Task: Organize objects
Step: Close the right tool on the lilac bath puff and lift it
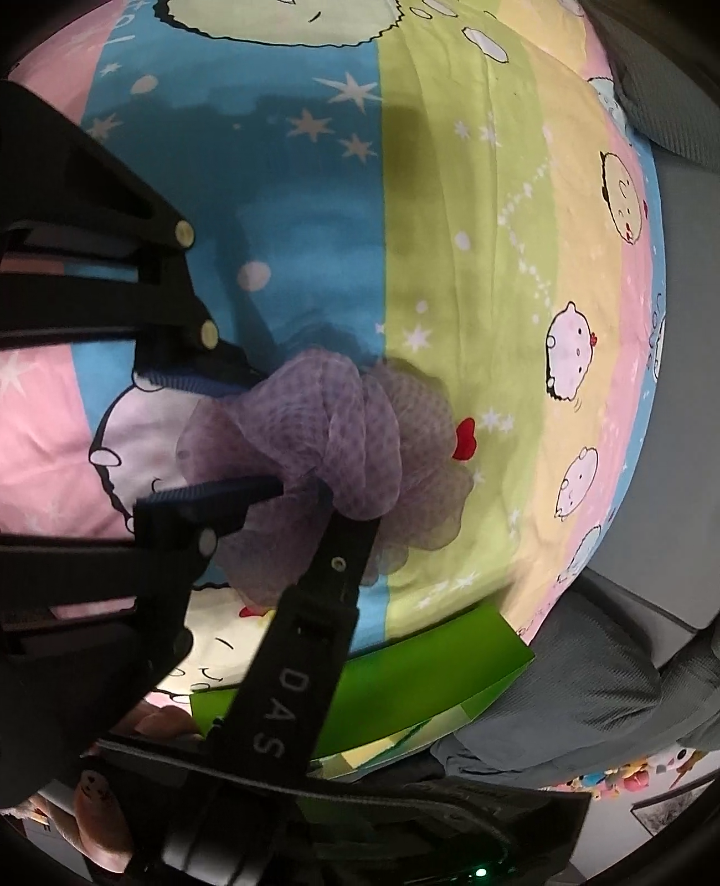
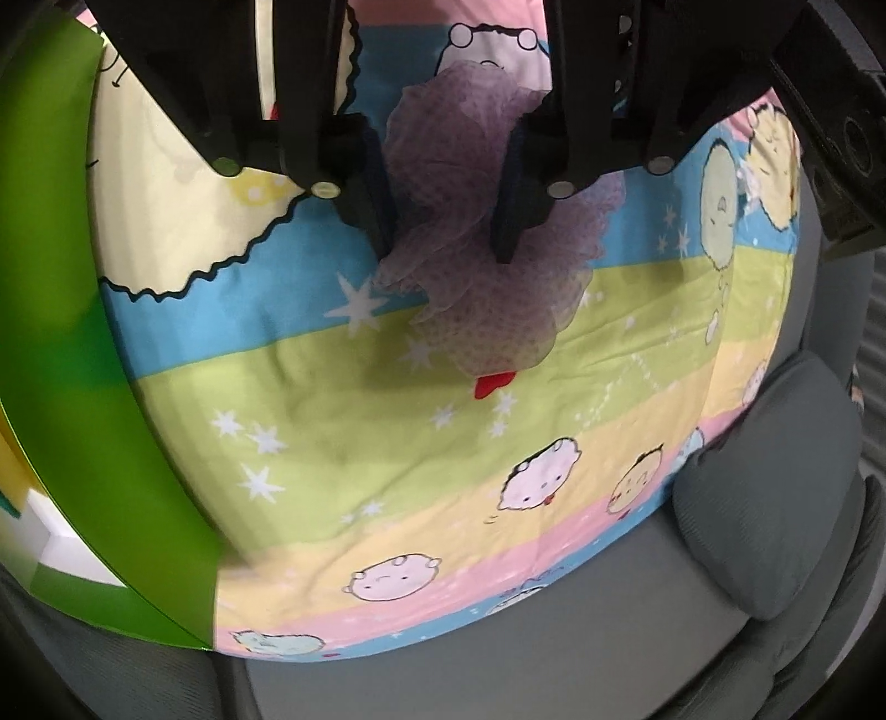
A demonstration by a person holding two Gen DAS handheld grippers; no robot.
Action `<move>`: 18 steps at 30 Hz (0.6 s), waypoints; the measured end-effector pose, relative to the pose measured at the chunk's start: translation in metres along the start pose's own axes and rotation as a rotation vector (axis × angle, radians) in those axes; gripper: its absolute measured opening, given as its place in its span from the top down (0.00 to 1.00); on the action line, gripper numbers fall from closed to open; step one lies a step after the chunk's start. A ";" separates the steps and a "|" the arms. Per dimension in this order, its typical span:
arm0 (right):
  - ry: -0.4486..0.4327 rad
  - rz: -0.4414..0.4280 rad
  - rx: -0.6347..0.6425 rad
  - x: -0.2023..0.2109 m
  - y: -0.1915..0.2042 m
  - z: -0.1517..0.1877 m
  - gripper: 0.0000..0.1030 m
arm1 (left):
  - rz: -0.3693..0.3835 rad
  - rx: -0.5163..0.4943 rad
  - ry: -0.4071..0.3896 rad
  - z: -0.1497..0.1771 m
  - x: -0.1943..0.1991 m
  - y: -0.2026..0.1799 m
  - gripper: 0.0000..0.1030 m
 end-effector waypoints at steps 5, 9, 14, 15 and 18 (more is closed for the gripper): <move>-0.010 -0.066 0.004 0.008 0.007 0.000 0.76 | 0.009 -0.003 -0.020 -0.002 0.003 -0.004 0.81; -0.046 -0.087 0.023 0.021 0.013 -0.001 0.76 | 0.009 -0.024 -0.053 -0.006 0.011 -0.011 0.84; -0.093 -0.098 0.041 0.038 0.019 -0.001 0.76 | 0.019 -0.043 -0.093 -0.012 0.021 -0.019 0.84; -0.104 -0.106 0.045 0.042 0.021 -0.002 0.76 | 0.023 -0.049 -0.102 -0.012 0.024 -0.021 0.84; -0.143 -0.127 0.058 0.056 0.024 -0.003 0.76 | 0.029 -0.076 -0.137 -0.016 0.033 -0.030 0.84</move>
Point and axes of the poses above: each gripper's, at about its wrist camera, not at the fingertips, and x roughly against the way its jaws point, y to its left, z to its underside, the point moved 9 cm from there along -x, roughly the way its jaws point, and after that the axes turned 14 degrees about z, right-handed, at the moved point
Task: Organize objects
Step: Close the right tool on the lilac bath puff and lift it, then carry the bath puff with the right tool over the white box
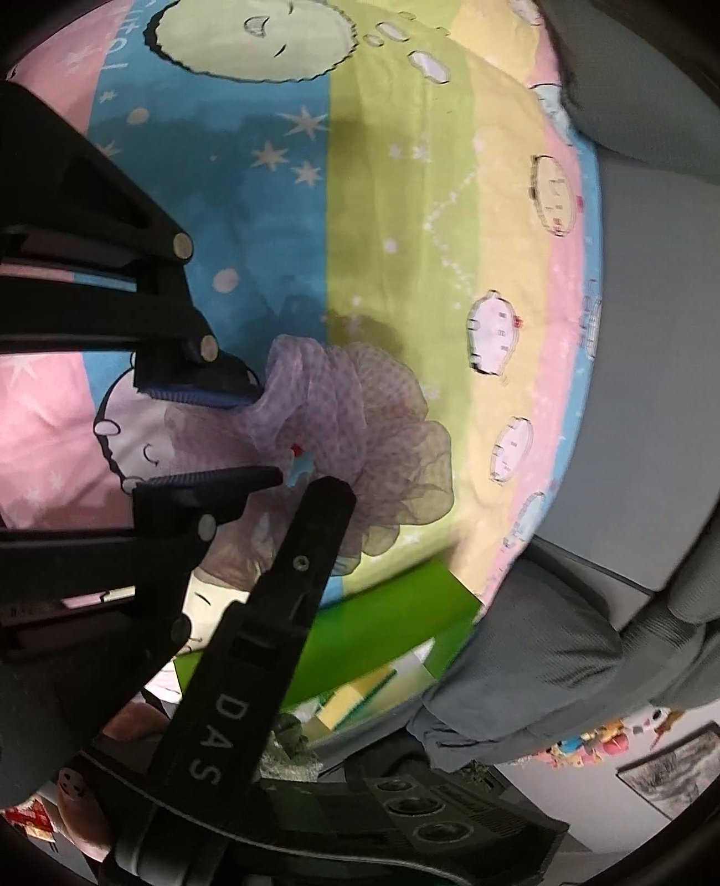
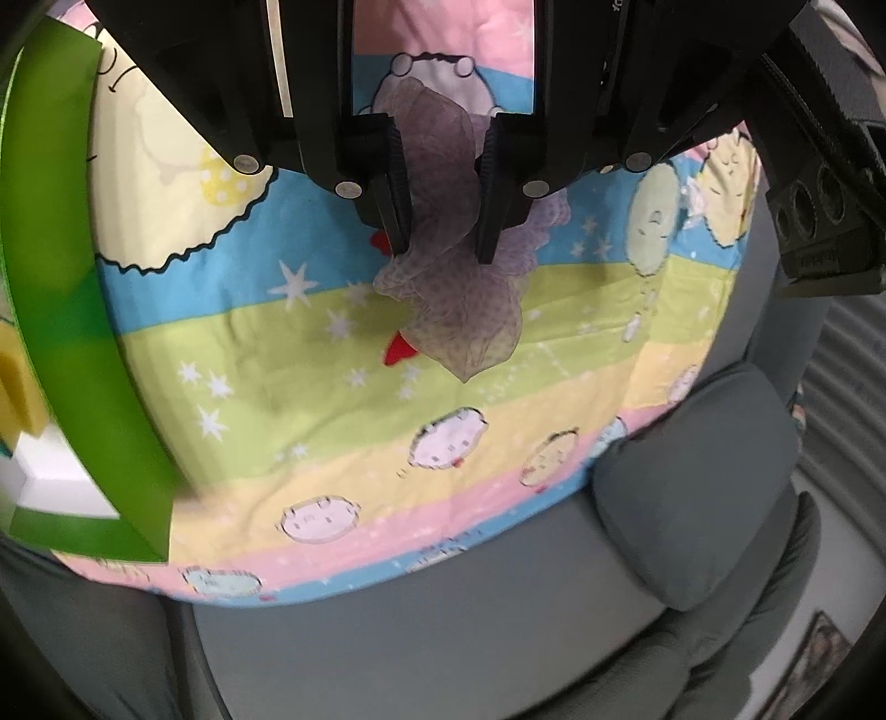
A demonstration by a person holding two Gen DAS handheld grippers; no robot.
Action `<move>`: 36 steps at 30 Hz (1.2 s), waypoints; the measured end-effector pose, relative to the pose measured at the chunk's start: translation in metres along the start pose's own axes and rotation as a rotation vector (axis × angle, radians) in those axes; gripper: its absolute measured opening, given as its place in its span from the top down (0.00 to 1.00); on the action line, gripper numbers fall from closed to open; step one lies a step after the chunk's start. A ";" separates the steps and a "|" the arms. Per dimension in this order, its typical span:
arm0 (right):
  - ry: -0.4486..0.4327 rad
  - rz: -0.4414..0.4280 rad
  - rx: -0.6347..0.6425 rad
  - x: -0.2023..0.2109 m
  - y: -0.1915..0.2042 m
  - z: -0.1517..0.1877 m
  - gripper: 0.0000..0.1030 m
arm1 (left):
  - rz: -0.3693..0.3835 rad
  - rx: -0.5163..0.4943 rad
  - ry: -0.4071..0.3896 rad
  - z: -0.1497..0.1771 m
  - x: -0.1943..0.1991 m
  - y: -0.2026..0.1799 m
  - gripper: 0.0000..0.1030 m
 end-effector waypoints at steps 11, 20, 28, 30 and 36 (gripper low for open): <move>-0.127 -0.038 0.022 0.050 0.005 -0.007 0.76 | 0.020 -0.103 -0.105 -0.012 0.027 -0.034 0.84; -0.217 -0.047 0.014 0.084 -0.002 -0.013 0.76 | 0.032 -0.178 -0.147 -0.018 0.036 -0.061 0.83; -0.294 -0.046 -0.028 0.108 -0.021 -0.020 0.76 | 0.050 -0.231 -0.165 -0.027 0.032 -0.086 0.83; -0.314 -0.047 -0.047 0.114 -0.028 -0.022 0.76 | 0.049 -0.250 -0.167 -0.027 0.031 -0.094 0.83; -0.350 -0.040 -0.098 0.125 -0.049 -0.025 0.76 | 0.058 -0.298 -0.162 -0.030 0.020 -0.116 0.83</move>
Point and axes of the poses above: each gripper's, at about its wrist camera, not at the fingertips, and x roughly against the way its jaws point, y to its left, z to its underside, the point moved 9 cm from there along -x, roughly the way its jaws point, and after that the axes turned 14 degrees about z, right-handed, at the moved point
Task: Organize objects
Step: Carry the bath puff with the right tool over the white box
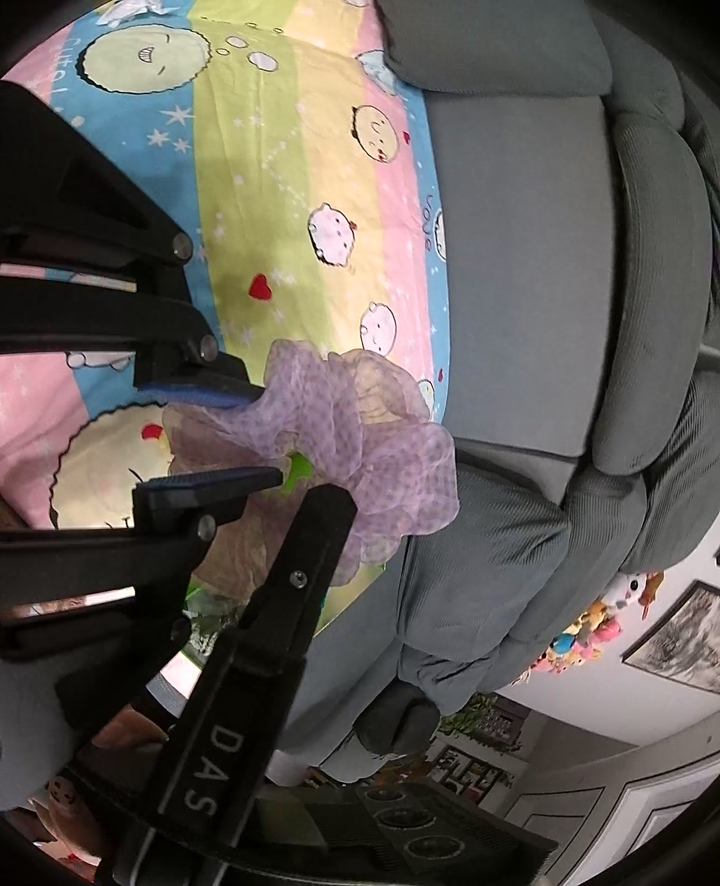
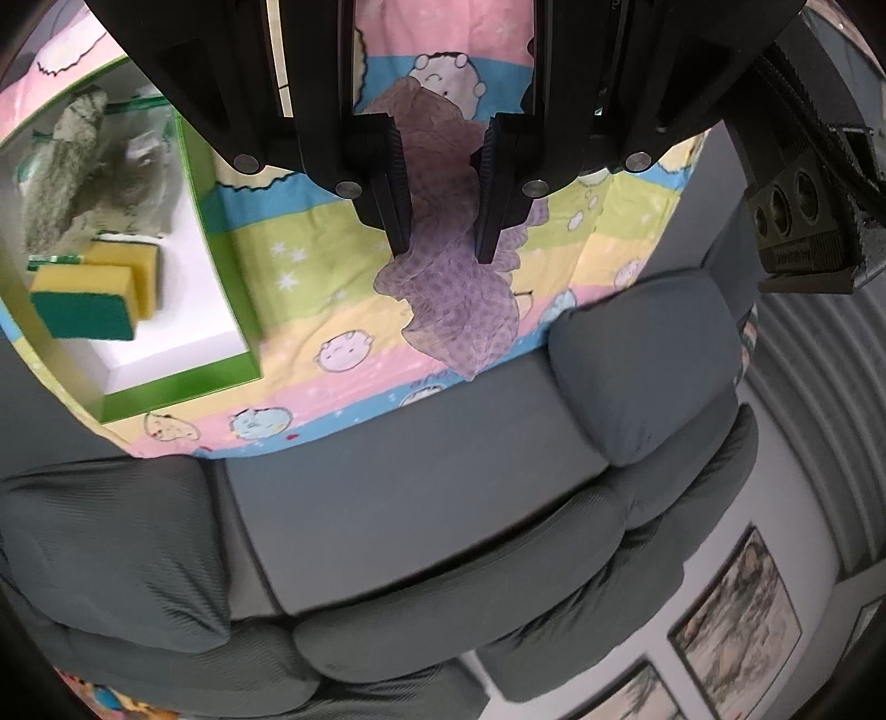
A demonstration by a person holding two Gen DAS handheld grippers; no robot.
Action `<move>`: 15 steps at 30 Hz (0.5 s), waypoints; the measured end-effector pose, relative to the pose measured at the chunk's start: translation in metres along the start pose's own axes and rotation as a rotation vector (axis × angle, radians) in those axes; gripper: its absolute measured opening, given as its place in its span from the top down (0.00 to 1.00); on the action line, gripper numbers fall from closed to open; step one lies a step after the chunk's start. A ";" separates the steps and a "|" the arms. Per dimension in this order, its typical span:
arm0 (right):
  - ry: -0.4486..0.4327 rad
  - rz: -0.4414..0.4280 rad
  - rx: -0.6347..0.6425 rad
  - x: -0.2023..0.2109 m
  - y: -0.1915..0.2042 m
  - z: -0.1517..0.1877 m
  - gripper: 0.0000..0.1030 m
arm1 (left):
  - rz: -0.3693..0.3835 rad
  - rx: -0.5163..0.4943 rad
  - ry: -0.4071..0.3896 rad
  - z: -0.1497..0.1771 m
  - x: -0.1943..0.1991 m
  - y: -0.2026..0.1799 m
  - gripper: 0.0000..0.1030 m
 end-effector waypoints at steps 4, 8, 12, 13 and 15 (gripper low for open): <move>-0.008 0.010 -0.040 0.003 -0.017 -0.003 0.76 | 0.018 -0.018 0.009 -0.002 -0.010 -0.008 0.83; -0.024 0.033 -0.078 0.006 -0.034 -0.007 0.76 | 0.035 -0.038 0.022 -0.005 -0.023 -0.019 0.83; -0.034 0.043 -0.121 0.008 -0.053 -0.009 0.76 | 0.048 -0.062 0.035 -0.007 -0.036 -0.031 0.83; -0.037 0.050 -0.131 0.009 -0.058 -0.010 0.76 | 0.050 -0.067 0.039 -0.008 -0.039 -0.033 0.83; -0.044 0.059 -0.149 0.010 -0.066 -0.011 0.76 | 0.063 -0.073 0.046 -0.007 -0.045 -0.038 0.83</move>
Point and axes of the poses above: each gripper's, at about its wrist camera, not at the fingertips, and x roughly against the way its jaws point, y to its left, z to its underside, the point moved 9 cm from there along -x, roughly the way its jaws point, and after that the axes turned 14 degrees about z, right-handed, at the moved point
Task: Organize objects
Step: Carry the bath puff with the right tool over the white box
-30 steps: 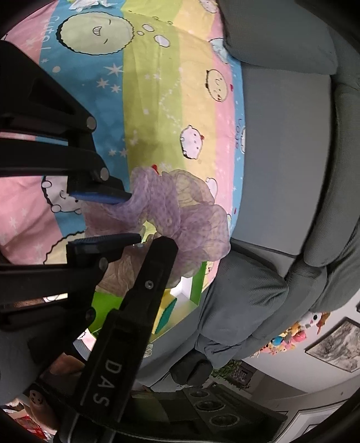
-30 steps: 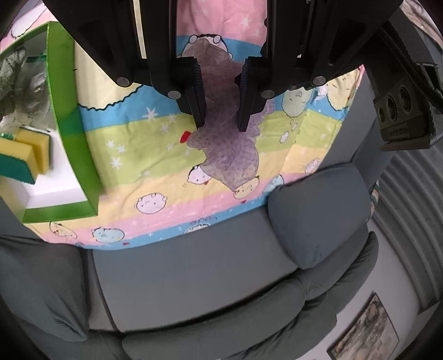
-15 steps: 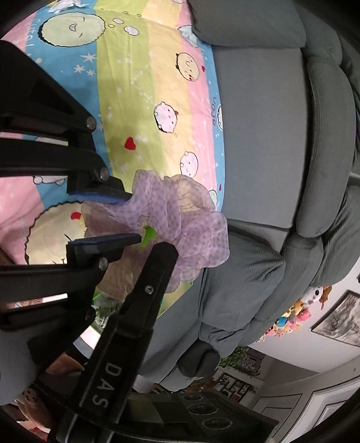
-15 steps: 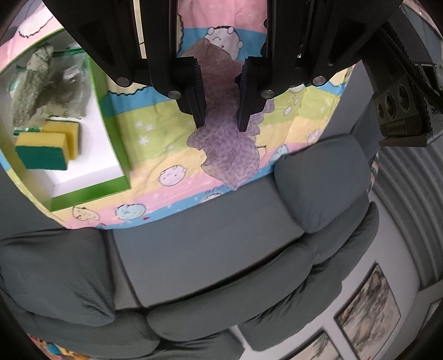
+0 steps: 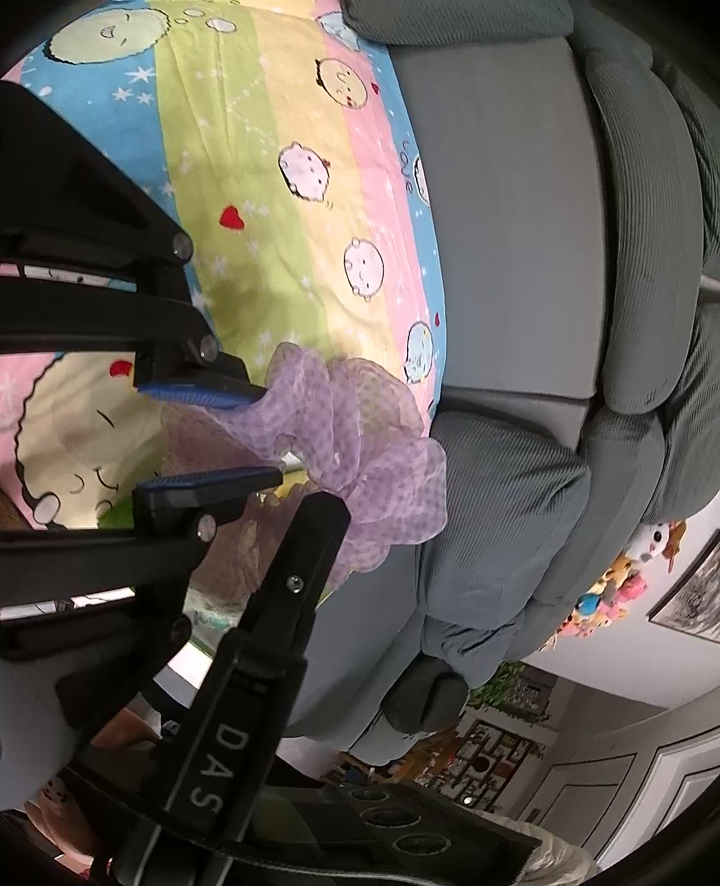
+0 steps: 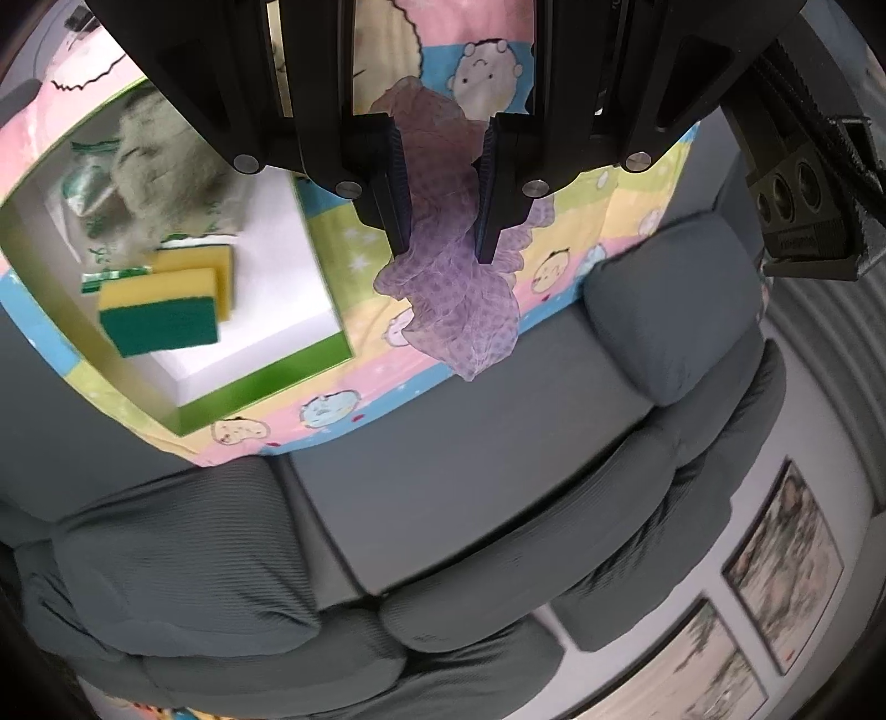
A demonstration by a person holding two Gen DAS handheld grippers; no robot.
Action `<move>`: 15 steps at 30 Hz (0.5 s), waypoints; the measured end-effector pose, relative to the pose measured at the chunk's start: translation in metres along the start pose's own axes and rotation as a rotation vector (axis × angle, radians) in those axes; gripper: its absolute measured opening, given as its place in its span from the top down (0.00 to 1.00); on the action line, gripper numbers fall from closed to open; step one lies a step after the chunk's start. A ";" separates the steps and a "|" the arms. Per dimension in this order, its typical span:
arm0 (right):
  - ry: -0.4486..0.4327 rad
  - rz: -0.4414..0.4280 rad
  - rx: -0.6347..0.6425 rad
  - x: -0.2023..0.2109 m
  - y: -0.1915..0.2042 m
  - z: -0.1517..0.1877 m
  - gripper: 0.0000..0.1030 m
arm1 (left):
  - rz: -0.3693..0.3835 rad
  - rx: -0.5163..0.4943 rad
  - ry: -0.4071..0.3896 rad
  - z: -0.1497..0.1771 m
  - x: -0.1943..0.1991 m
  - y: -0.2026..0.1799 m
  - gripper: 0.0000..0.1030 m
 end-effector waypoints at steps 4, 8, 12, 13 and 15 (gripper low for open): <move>-0.013 0.027 -0.036 0.000 -0.016 -0.005 0.76 | 0.017 -0.011 0.013 -0.001 -0.011 -0.008 0.83; -0.012 0.037 -0.070 -0.002 -0.029 -0.007 0.76 | 0.040 -0.018 0.030 -0.001 -0.023 -0.016 0.83; -0.013 0.074 -0.100 -0.004 -0.044 -0.009 0.76 | 0.055 -0.021 0.052 0.000 -0.035 -0.021 0.83; -0.013 0.072 -0.107 -0.004 -0.047 -0.009 0.76 | 0.060 -0.024 0.055 0.000 -0.038 -0.022 0.83; -0.012 0.079 -0.125 -0.006 -0.053 -0.010 0.76 | 0.067 -0.029 0.064 0.000 -0.043 -0.024 0.83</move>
Point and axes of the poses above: each gripper's, at about its wrist camera, not at the fingertips, and x roughly against the way its jaws point, y to its left, z to its underside, the point moved 9 cm from there along -x, roughly the way its jaws point, and after that the axes turned 14 degrees about z, right-handed, at the moved point
